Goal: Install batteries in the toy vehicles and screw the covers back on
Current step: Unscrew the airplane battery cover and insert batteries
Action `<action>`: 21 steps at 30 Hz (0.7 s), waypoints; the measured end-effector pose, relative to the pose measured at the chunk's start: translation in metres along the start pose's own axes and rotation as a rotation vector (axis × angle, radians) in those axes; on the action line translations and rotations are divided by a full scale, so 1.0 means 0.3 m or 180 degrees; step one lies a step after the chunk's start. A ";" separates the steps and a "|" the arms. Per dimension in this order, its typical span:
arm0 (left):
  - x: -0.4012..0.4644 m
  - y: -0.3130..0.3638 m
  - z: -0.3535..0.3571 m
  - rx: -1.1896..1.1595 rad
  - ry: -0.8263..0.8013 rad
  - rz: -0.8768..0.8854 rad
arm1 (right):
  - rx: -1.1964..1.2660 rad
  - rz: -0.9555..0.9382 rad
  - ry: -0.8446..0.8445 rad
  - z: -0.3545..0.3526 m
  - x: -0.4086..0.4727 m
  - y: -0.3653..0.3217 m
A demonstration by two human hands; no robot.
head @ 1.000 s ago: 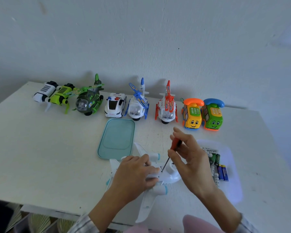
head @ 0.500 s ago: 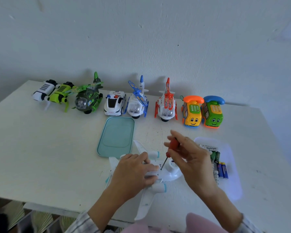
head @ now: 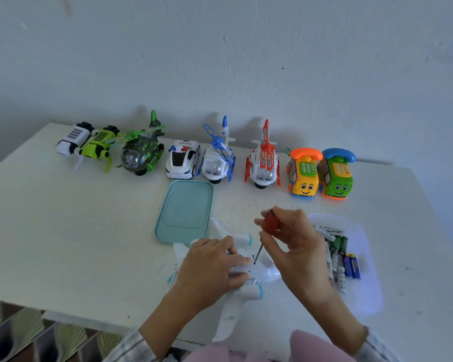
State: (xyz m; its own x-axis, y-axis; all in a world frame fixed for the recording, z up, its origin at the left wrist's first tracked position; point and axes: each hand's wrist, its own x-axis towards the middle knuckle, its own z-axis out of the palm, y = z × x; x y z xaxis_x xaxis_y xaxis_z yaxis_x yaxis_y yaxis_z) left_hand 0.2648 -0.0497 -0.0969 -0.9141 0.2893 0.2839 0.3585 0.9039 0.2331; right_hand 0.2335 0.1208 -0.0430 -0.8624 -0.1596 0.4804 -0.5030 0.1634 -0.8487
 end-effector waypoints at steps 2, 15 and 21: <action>0.002 -0.002 0.001 0.0005 0.0007 -0.0008 | -0.0267 -0.0303 0.0195 0.002 -0.014 0.010; 0.003 -0.006 0.003 0.0012 0.0049 0.0031 | -0.0235 -0.0171 0.0038 -0.023 0.011 -0.005; 0.000 -0.001 0.003 0.0007 0.0026 -0.0021 | -0.0552 -0.0554 -0.0004 -0.022 0.016 -0.018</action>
State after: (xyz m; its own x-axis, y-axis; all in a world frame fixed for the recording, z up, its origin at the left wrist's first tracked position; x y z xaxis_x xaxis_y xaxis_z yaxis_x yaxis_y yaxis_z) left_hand 0.2645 -0.0497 -0.0979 -0.9150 0.2806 0.2900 0.3519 0.9065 0.2332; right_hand 0.2317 0.1256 -0.0346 -0.7618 -0.2012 0.6158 -0.6464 0.2981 -0.7023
